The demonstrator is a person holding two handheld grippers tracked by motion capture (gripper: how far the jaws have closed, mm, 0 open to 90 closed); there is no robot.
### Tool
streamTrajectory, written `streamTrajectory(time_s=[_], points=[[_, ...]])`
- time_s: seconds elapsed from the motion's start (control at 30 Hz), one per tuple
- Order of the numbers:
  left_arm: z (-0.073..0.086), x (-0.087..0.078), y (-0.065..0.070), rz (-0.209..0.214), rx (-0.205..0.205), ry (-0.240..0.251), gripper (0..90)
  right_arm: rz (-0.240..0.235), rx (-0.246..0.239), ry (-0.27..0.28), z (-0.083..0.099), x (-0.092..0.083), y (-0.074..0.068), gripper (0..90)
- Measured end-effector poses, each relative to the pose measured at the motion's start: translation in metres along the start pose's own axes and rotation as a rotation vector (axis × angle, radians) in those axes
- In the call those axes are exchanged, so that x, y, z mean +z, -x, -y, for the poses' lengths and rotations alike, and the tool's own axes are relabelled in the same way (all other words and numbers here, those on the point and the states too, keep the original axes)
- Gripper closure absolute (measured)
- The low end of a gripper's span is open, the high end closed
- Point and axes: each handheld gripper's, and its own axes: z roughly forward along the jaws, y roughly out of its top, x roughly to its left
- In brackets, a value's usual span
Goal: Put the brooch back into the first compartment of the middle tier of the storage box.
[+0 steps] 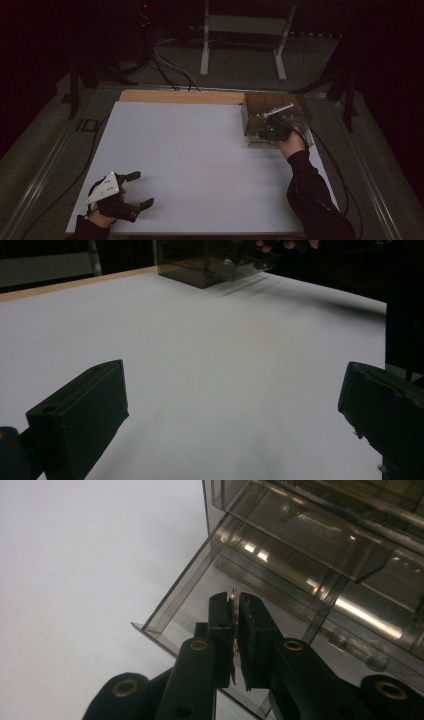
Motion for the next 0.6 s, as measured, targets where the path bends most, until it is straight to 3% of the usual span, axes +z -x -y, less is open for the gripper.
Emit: streamTrajectory(time_s=[0.1,0.17,0.6], points=[[0.000,0.000,0.000,-0.002,-0.006,0.007,0.3,0.003,0.003,0.007,-0.001,-0.002,0.000,84.1],[0.000,0.000,0.000,0.001,-0.003,0.004,0.3,0.004,0.010,0.020,-0.002,-0.004,0.000,76.8],[-0.001,-0.001,0.000,0.000,-0.002,0.006,0.3,0.015,0.012,0.089,-0.002,-0.019,-0.007,50.0]])
